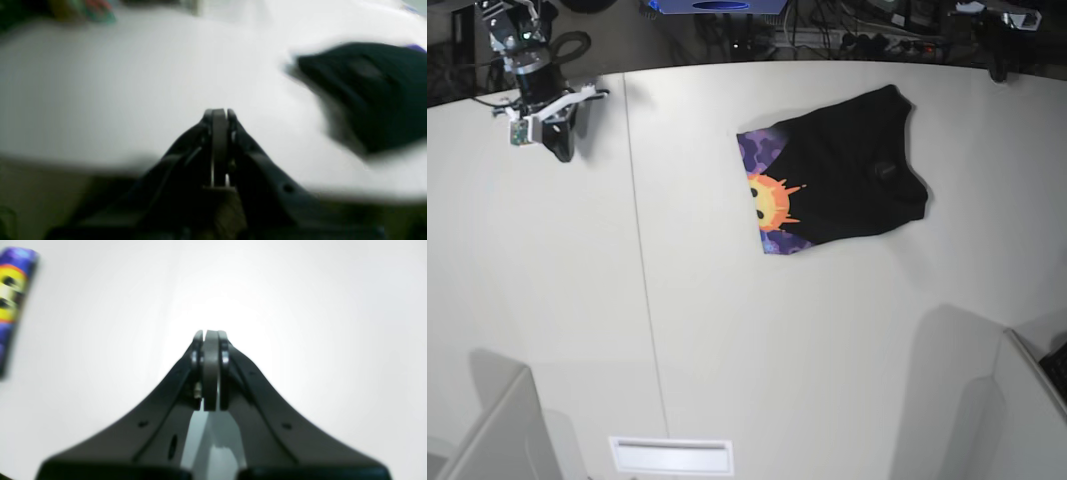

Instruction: Fold the T-shirt properly

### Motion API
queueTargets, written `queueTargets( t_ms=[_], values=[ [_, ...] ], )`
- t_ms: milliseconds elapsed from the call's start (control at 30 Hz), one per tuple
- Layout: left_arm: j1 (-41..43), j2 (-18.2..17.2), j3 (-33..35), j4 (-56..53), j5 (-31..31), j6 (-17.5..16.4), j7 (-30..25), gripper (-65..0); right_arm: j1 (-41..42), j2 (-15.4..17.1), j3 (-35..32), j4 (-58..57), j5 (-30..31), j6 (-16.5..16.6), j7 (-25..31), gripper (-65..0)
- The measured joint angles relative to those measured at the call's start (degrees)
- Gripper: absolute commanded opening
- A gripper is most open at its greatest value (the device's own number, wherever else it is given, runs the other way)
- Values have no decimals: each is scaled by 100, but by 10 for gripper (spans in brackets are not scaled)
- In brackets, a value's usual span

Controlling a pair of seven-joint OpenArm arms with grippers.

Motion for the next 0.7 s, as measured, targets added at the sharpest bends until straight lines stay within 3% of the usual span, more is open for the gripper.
queueTargets(
  t_ms=[133,233,367,467,567,633,700],
  values=[
    [348,-24,645,-352,-20,4,-424,-650,-693,-50,396,15,-999,-17,37,-650],
    [505,15,879,-542,-20,2,-542,-650,-1145,-481,824,7,-1392,37,-2,-650],
    [785,-11,887,-800,-44,22,-555,-650,-1668,-933,1526,-133,-1504,42,68,-650],
    [909,42,872,-1217,-63,22,-595,-650,-1996,-1003,1635,-511,-1508,46,-63,-650],
    [879,181,896,-1722,-22,7,-568,-650,-2087,-1019,1412,-1095,-1521,304,-562,-650],
    [841,223,903,-2085,-2,4,-584,-650,-2024,-997,1213,-1589,-1502,732,-964,-650],
    [791,251,901,-2398,2,17,-586,-650,-1912,-881,944,-2092,-1506,925,-1279,-650]
  ],
)
